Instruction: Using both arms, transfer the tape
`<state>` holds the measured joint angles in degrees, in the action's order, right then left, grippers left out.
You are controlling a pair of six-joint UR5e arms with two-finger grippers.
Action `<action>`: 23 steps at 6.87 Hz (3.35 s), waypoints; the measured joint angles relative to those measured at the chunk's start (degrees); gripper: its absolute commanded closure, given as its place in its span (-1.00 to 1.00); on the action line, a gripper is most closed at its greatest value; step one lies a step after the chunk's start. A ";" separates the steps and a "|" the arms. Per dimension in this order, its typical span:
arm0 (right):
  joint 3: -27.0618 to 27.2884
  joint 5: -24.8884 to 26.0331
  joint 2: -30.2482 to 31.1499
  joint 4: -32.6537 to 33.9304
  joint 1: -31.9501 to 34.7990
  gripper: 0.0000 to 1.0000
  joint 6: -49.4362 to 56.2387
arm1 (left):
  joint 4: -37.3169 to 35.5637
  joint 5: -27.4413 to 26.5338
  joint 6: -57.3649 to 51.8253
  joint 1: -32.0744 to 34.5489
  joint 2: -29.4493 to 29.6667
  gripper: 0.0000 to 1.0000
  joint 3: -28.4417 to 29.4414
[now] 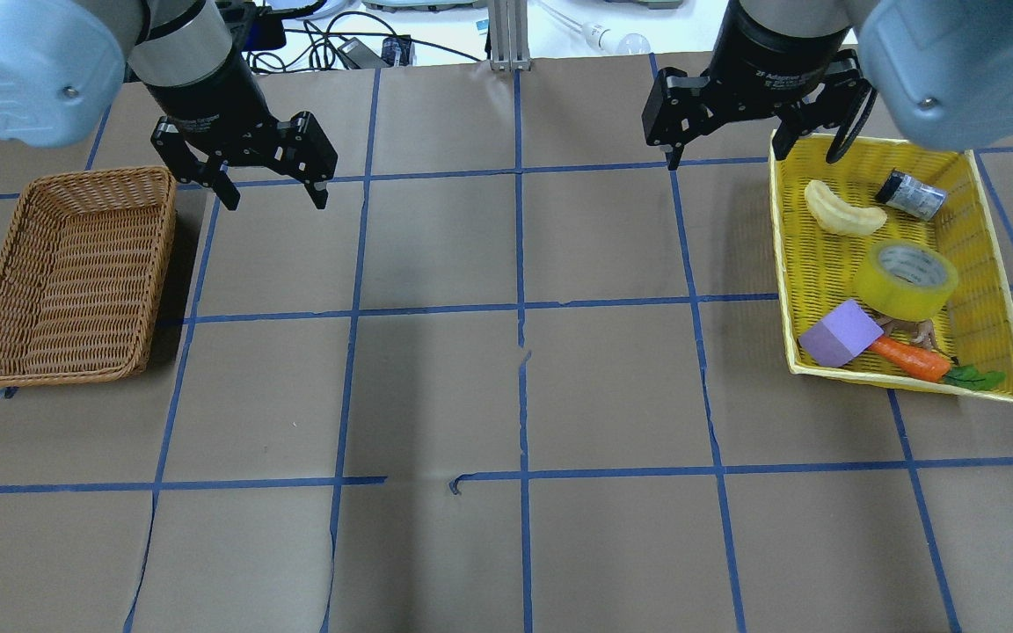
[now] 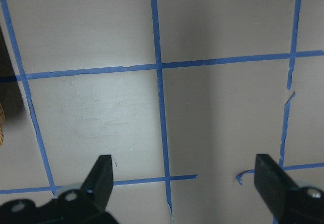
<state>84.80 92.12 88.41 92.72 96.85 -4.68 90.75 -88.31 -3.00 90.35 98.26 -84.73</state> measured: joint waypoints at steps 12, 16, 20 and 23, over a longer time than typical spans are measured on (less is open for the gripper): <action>-0.06 0.08 0.00 -0.57 0.01 -1.00 -0.01 | -0.65 -0.11 0.01 0.00 -0.26 -1.00 -0.02; -0.38 -1.01 -0.63 -1.17 -1.13 -1.00 0.95 | -0.66 -0.05 0.01 0.00 -0.26 -1.00 -0.08; 1.37 -2.11 -4.55 -2.66 -14.96 -1.00 22.70 | -0.66 -0.02 0.09 0.00 -0.26 -1.00 -0.08; 10.68 -2.71 -8.25 5.03 -27.70 -1.00 47.34 | -0.66 -0.02 0.09 0.08 -0.26 -1.00 -0.16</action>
<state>95.48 89.41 80.15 97.74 69.14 42.66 90.09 -88.33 -2.90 90.43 98.00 -84.89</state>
